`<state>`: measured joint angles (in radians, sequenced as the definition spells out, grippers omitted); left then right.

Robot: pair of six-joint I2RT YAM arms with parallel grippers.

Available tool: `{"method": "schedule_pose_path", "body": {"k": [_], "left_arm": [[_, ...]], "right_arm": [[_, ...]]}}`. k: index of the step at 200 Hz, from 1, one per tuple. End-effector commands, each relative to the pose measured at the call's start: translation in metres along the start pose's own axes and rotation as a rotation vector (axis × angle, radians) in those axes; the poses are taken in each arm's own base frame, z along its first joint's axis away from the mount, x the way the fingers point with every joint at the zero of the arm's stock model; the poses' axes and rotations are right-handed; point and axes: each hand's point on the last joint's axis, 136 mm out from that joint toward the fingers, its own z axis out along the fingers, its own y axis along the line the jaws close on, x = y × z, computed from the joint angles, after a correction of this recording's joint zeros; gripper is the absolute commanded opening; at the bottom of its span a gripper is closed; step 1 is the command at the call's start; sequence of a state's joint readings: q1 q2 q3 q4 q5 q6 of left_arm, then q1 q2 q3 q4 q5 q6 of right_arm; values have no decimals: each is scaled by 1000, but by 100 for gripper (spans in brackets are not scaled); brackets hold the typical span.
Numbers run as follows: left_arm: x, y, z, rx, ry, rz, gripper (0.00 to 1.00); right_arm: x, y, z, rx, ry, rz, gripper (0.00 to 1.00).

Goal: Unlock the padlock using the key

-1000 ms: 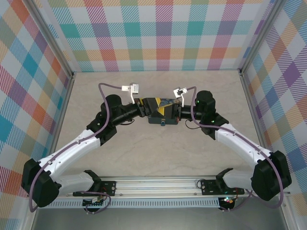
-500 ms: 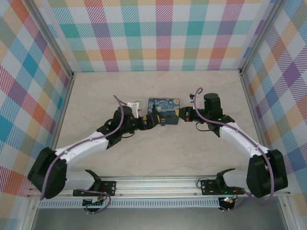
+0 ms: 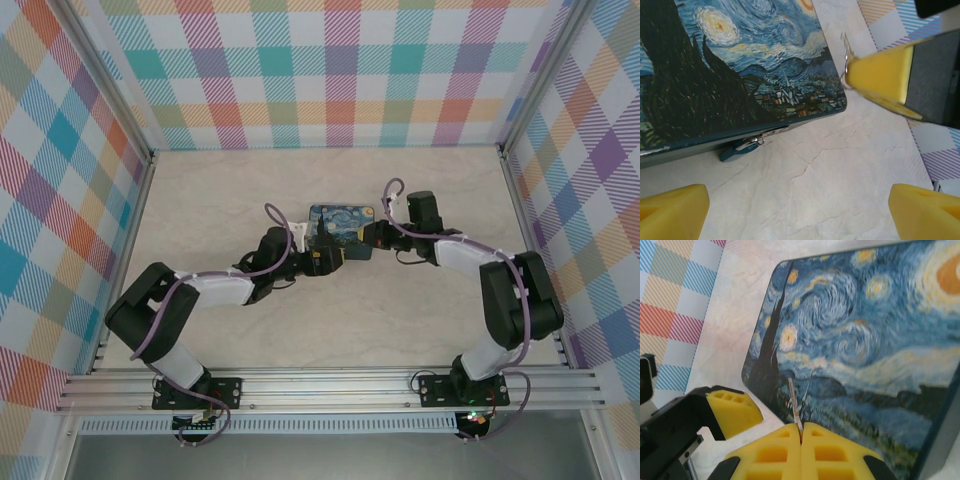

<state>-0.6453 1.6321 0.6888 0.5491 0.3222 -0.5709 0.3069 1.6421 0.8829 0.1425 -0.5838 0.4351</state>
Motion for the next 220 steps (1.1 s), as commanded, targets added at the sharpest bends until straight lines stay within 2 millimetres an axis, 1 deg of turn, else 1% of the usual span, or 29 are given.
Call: {"method": "schedule_pose_path", "body": {"k": [1,21,55,86,109,134,145,168,191,220], "left_arm": [[-14,-6,10,40,-37,37,93],[-13,0,18,30,-37,18,94],[-17,10,26,10,-49,-4,94],[-24,23,28,-11,-63,-20,95],[-34,33,28,-23,-79,-25,95],[-41,37,32,-12,-76,-27,94],[-40,35,35,0,-66,-20,94],[-32,37,38,16,-40,-3,91],[-24,41,40,29,-39,12,89],[-20,39,46,75,-43,6,87]], "right_arm": [[-23,6,5,-23,-40,-80,3],[-22,-5,13,-1,-19,-74,3],[-17,-17,21,25,1,-51,3],[-5,-26,25,36,29,-5,3],[5,-30,24,36,39,32,3],[17,-33,24,27,50,70,2],[22,-35,24,30,56,78,2],[27,-37,24,33,60,82,2],[25,-35,25,20,53,79,2],[23,-32,26,7,51,70,2]]}}
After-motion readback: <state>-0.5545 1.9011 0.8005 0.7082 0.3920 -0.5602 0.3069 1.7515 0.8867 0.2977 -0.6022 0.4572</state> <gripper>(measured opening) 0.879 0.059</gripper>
